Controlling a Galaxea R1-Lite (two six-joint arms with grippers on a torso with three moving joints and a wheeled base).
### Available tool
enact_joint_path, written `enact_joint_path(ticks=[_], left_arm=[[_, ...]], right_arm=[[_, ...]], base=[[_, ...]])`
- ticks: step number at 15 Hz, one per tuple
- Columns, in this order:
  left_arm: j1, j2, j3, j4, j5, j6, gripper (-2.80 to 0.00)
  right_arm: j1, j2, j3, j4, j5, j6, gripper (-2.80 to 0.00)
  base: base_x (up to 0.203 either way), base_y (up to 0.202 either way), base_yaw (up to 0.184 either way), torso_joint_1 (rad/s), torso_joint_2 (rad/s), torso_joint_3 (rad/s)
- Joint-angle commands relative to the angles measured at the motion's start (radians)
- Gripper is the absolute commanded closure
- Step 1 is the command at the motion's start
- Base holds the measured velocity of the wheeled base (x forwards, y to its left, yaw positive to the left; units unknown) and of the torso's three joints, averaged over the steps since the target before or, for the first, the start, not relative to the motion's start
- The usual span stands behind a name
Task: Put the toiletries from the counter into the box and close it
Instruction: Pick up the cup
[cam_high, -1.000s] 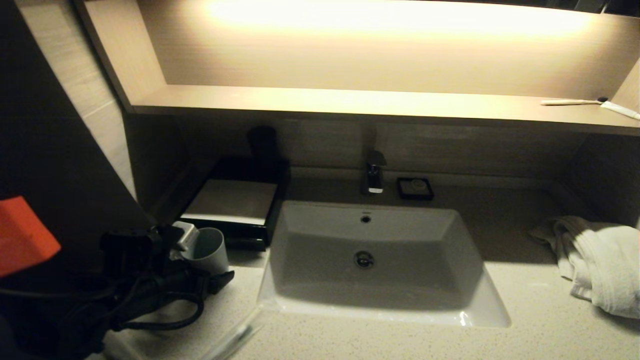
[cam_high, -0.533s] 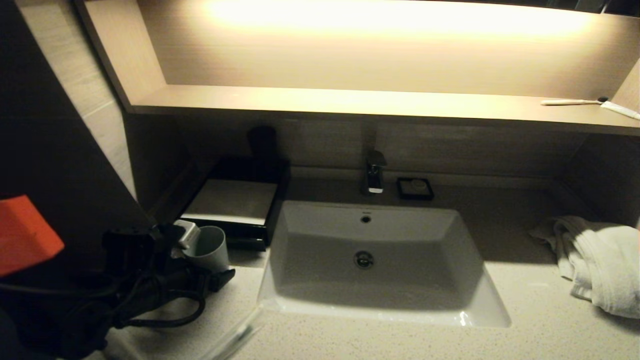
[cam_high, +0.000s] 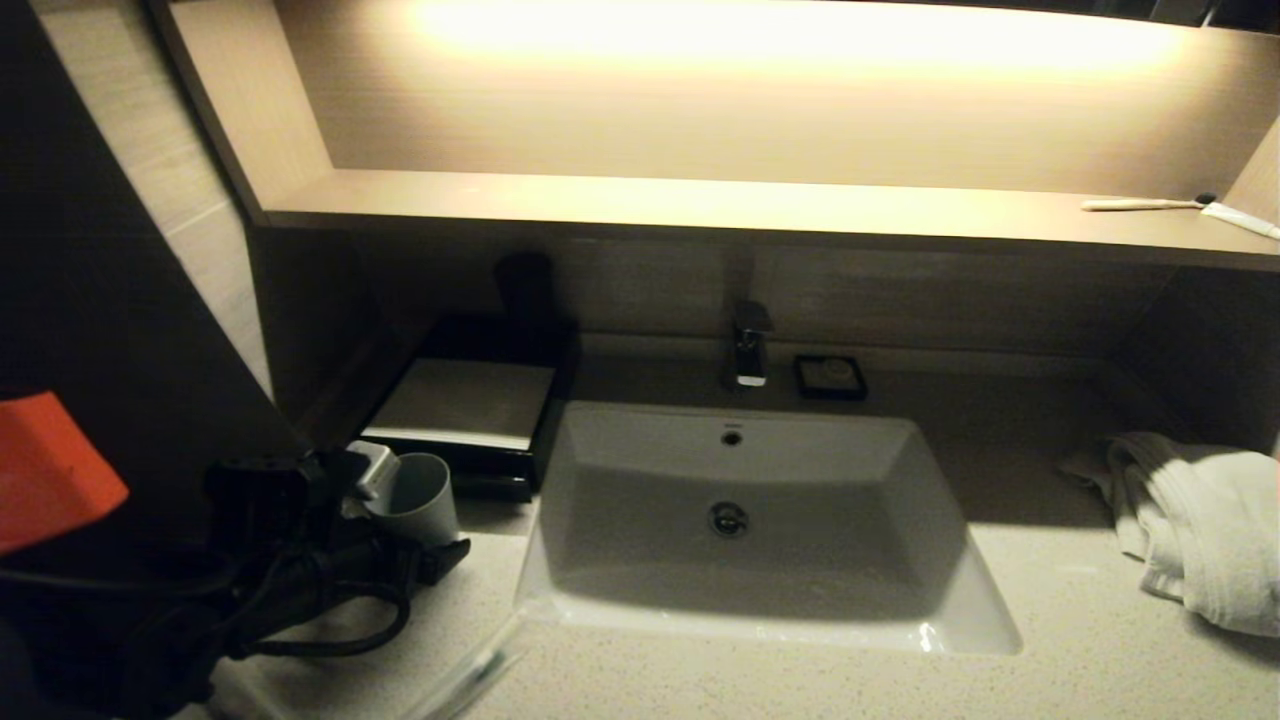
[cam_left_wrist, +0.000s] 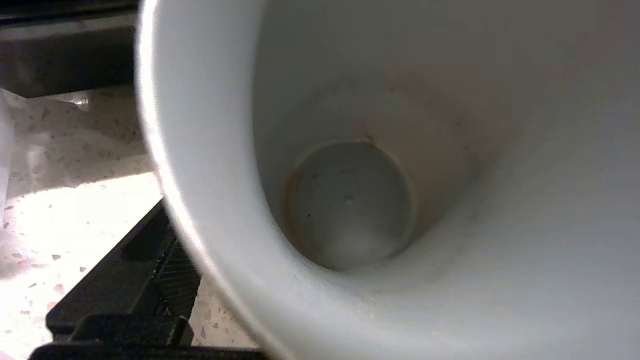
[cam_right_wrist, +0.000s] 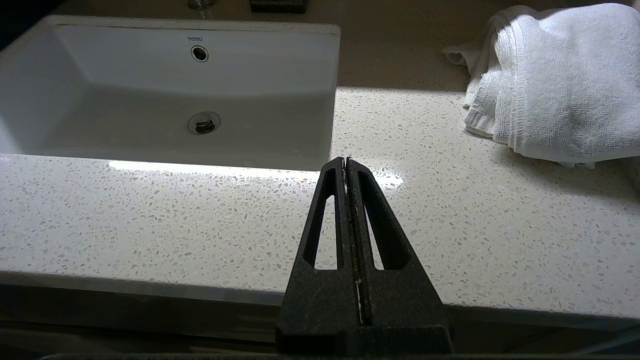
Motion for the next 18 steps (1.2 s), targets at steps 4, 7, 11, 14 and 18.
enact_joint_path(ticks=[4,7,11,14,18], left_arm=[[0.0,0.001,0.008,-0.023,-0.002,-0.001,0.0],[0.002,0.007,0.009,-0.023,-0.002,-0.001,0.0],[0.009,-0.023,0.032,-0.025,-0.002,-0.002,0.0],[0.027,-0.072,0.037,-0.023,-0.002,-0.008,0.0],[0.041,-0.152,0.025,-0.013,-0.001,-0.01,0.0]], right_arm=[[0.0,0.0,0.0,0.0,0.0,0.0,0.0],[0.0,0.0,0.0,0.0,0.0,0.0,0.0],[0.0,0.0,0.0,0.0,0.0,0.0,0.0],[-0.001,0.0,0.0,0.0,0.0,0.0,0.0],[0.0,0.0,0.0,0.0,0.0,0.0,0.0]], base=[[0.0,0.0,0.0,0.0,0.0,0.0],[0.0,0.0,0.0,0.0,0.0,0.0],[0.0,0.0,0.0,0.0,0.0,0.0],[0.0,0.0,0.0,0.0,0.0,0.0],[0.0,0.0,0.0,0.0,0.0,0.0]])
